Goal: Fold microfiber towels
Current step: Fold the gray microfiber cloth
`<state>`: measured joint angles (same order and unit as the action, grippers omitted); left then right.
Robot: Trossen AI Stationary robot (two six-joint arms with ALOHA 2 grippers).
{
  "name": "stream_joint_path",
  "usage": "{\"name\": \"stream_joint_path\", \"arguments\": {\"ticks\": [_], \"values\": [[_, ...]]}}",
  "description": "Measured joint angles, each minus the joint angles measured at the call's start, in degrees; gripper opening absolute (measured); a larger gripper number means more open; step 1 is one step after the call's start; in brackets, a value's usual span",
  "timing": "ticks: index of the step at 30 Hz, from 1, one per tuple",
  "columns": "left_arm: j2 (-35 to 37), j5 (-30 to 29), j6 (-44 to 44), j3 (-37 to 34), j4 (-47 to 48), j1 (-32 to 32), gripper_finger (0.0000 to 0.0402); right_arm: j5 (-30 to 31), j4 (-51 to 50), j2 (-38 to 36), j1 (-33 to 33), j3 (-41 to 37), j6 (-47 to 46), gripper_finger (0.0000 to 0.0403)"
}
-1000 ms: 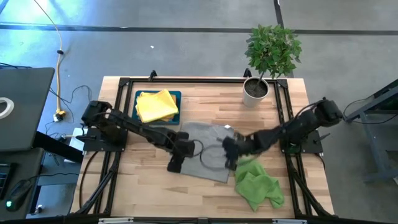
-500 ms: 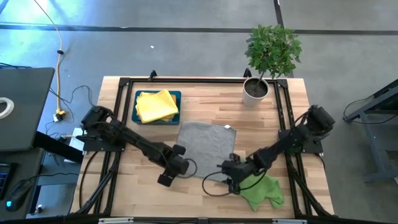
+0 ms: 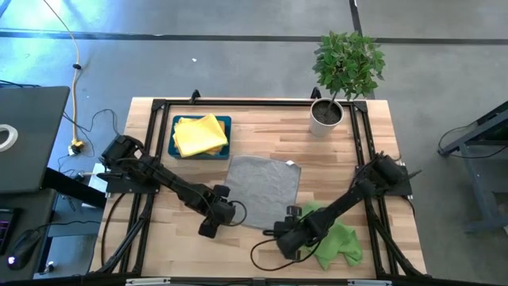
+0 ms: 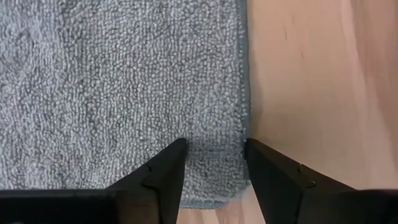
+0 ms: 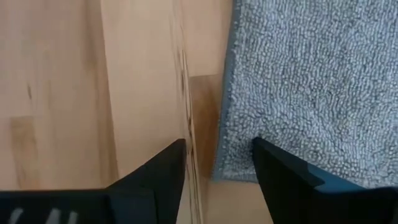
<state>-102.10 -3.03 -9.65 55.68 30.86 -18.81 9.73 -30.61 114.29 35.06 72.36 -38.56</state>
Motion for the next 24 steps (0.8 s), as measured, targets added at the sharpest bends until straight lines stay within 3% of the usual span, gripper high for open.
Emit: {"name": "stream_joint_path", "arguments": {"ticks": [7,15,18,24], "values": [[0.0,-0.4,-2.2,-0.4,-1.1,-0.1,0.0113,2.6,-12.1,3.6,0.1,6.9,-5.0,0.0162],[-0.2,-0.7,-5.1,-0.4,-1.1,-0.8,0.0011,3.0,-12.6,3.7,0.1,6.8,-7.6,0.0044],[-0.1,-0.6,-8.0,-0.4,-1.1,-0.8,0.0008,2.8,-13.0,3.7,0.0,6.8,-7.7,0.0007],[0.3,5.0,-13.4,1.8,2.3,-0.7,0.0008,1.1,-15.2,2.8,-0.1,7.9,-7.5,0.0005]]}}
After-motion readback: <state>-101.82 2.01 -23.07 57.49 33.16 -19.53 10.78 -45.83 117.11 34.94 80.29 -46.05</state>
